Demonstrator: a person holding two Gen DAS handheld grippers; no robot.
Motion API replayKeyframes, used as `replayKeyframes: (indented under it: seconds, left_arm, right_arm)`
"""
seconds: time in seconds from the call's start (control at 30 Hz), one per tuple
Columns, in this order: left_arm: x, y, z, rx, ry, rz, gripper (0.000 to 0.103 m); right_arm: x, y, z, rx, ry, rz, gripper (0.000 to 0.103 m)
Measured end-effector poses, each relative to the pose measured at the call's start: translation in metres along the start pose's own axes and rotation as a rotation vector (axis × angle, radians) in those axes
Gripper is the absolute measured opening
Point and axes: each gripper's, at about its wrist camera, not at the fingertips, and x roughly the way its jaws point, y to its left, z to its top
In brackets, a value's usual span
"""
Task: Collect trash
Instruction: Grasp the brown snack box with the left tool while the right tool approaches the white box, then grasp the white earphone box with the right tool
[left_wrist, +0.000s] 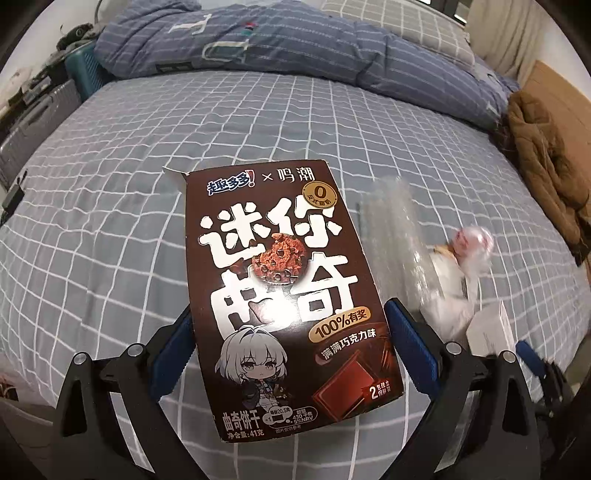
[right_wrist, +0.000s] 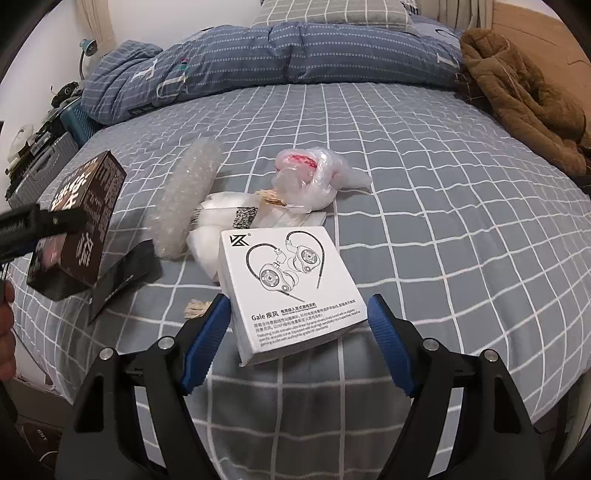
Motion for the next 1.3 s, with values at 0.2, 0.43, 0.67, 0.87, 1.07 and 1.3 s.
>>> replayKeyframes:
  seconds: [0.2,0.43,0.67,0.87,1.07,1.3]
  left_arm:
    - [0.0,0.002,0.002,0.01,-0.01,0.001,0.094]
    - [0.001,0.002,0.003,0.013,-0.017,-0.014,0.094]
    - [-0.006,0.002,-0.004,0.018,-0.031,-0.032,0.094]
    - [-0.004,0.005,-0.024,0.013,-0.01,-0.025,0.094]
    - [0.001,0.013,-0.04,0.009,0.01,-0.017,0.094]
    - [0.009,0.022,-0.043,-0.003,0.026,-0.022,0.094]
  right_arm:
    - [-0.02,0.002,-0.008,0.021,-0.02,0.01,0.072]
    - [-0.044,0.009,-0.015,0.033,-0.041,0.024,0.072]
    - [-0.071,0.018,-0.023,0.008,-0.043,-0.003,0.016]
    - [-0.068,0.03,-0.036,-0.042,-0.021,0.024,0.034]
    - [-0.048,0.026,-0.046,-0.012,0.001,0.02,0.066]
    - [-0.031,0.029,-0.045,-0.03,0.005,-0.047,0.081]
